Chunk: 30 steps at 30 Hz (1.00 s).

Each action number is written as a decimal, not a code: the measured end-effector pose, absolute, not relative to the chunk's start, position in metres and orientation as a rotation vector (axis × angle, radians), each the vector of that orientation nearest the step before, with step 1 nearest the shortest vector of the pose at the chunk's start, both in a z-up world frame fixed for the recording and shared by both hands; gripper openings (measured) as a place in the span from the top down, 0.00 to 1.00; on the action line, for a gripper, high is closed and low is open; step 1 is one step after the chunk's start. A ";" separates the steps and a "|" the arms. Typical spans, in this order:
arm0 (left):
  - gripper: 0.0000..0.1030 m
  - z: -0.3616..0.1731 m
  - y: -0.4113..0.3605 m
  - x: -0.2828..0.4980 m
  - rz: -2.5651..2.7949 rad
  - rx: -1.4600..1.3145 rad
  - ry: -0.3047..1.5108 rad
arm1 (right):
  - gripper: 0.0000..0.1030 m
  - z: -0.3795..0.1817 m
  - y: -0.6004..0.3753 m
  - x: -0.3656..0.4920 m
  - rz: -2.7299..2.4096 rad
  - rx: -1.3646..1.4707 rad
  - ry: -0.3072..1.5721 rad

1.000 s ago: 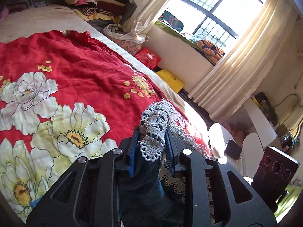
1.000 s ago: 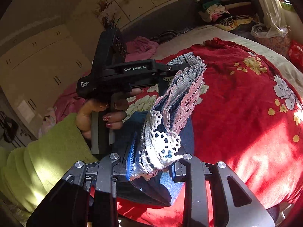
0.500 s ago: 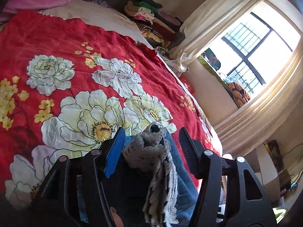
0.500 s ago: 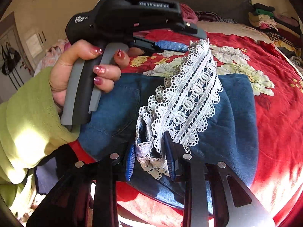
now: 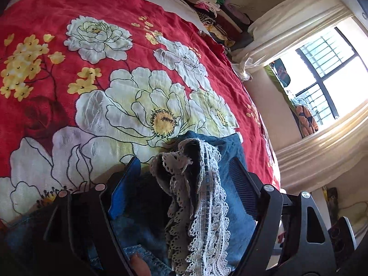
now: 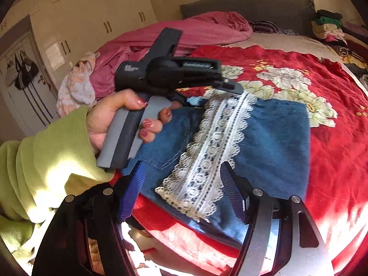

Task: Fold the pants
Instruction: 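Fold the lace edge over the pants with both tools and release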

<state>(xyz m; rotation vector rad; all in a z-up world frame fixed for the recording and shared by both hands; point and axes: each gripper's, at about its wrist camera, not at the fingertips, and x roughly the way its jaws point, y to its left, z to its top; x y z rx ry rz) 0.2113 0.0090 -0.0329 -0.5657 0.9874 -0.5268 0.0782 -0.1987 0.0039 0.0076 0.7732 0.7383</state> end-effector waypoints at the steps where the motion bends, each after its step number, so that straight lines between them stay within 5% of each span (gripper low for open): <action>1: 0.47 -0.033 0.007 0.212 -0.533 -0.569 0.990 | 0.35 0.005 -0.210 0.091 0.683 0.032 0.781; 3: 0.86 -0.031 0.004 0.213 -0.518 -0.548 0.990 | 0.35 0.005 -0.230 0.119 0.605 0.084 0.809; 7: 0.87 -0.015 0.009 0.200 -0.551 -0.553 0.932 | 0.35 -0.005 -0.255 0.176 0.486 0.125 0.874; 13: 0.80 -0.026 0.003 0.205 -0.449 -0.412 0.956 | 0.35 -0.034 -0.248 0.233 0.417 0.087 0.939; 16: 0.58 -0.035 0.005 0.204 -0.394 -0.395 0.957 | 0.36 -0.051 -0.237 0.243 0.363 -0.013 0.963; 20: 0.48 -0.025 0.014 0.183 -0.345 -0.394 0.934 | 0.35 -0.043 -0.241 0.230 0.382 -0.007 0.930; 30: 0.46 -0.004 0.025 0.084 -0.311 -0.447 0.964 | 0.30 -0.018 -0.272 0.120 0.513 0.137 0.831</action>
